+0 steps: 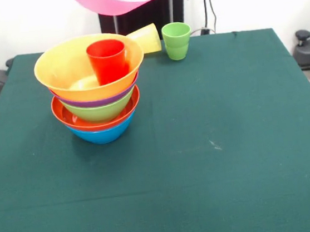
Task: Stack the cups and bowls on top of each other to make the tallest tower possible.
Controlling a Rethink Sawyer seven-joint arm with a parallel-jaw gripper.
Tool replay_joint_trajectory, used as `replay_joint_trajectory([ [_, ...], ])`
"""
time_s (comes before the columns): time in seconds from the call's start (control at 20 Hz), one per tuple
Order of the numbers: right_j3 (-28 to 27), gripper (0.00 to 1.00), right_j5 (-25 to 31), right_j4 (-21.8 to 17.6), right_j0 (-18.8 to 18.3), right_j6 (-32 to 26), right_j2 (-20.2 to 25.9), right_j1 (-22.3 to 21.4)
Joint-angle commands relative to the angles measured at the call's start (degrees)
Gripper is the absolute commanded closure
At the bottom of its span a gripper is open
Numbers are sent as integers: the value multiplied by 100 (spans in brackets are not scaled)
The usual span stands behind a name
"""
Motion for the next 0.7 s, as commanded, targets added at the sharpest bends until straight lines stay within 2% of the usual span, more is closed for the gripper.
replay_joint_trajectory([
  [0.05,504,100,-553,-332,38,-1658,687,43],
  [0.7,785,100,-846,-441,-142,-1476,921,18],
])
